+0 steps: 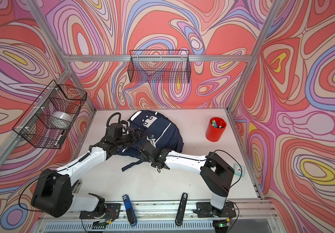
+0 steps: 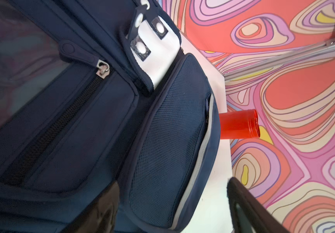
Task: Pack books, pencil case, and school supplies into a backpack
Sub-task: Zip the student bag at the center of the table.
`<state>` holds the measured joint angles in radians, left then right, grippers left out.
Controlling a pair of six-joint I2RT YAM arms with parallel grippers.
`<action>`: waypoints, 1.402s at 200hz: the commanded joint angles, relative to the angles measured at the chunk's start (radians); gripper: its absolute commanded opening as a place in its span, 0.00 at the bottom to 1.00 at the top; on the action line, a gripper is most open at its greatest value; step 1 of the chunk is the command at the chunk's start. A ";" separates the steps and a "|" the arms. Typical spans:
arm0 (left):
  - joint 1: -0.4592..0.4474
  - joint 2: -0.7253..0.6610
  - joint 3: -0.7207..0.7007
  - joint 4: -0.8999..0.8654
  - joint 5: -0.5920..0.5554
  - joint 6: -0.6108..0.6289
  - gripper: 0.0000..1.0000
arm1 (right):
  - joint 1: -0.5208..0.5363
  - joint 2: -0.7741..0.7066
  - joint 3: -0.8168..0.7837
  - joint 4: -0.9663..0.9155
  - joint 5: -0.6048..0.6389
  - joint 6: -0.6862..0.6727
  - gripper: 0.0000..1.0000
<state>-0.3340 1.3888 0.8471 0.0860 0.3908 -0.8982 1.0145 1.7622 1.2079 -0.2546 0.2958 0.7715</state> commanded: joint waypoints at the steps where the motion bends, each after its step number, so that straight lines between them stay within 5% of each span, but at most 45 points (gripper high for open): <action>1: 0.001 0.028 -0.035 0.174 -0.028 -0.113 0.73 | 0.004 0.040 0.002 -0.017 0.014 0.012 0.43; 55: 0.000 0.093 -0.108 0.314 -0.018 -0.163 0.55 | 0.006 0.087 0.002 0.054 -0.005 0.000 0.39; 82: -0.006 0.087 -0.154 0.372 -0.032 -0.203 0.47 | 0.004 0.099 0.014 0.085 0.032 -0.043 0.29; 123: -0.005 0.029 -0.123 0.259 -0.065 -0.151 0.47 | -0.004 0.145 0.054 0.025 0.094 -0.024 0.14; 165: -0.007 0.006 -0.154 0.272 -0.066 -0.168 0.48 | -0.005 0.114 -0.017 0.082 0.122 0.016 0.16; 185: -0.009 0.004 -0.155 0.251 -0.061 -0.162 0.48 | -0.004 0.127 0.025 0.038 0.142 -0.017 0.02; 227: -0.072 -0.091 -0.264 0.231 -0.218 -0.242 0.66 | -0.005 0.043 -0.042 0.064 0.100 -0.048 0.00; 247: -0.080 -0.089 -0.274 0.244 -0.240 -0.250 0.99 | -0.005 0.001 -0.081 0.092 0.072 -0.068 0.00; 280: -0.088 0.036 -0.276 0.443 -0.175 -0.343 1.00 | -0.004 -0.022 -0.097 0.126 0.027 -0.098 0.00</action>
<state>-0.4145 1.3472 0.5732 0.3851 0.2131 -1.1591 1.0107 1.7626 1.1217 -0.1455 0.3443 0.7086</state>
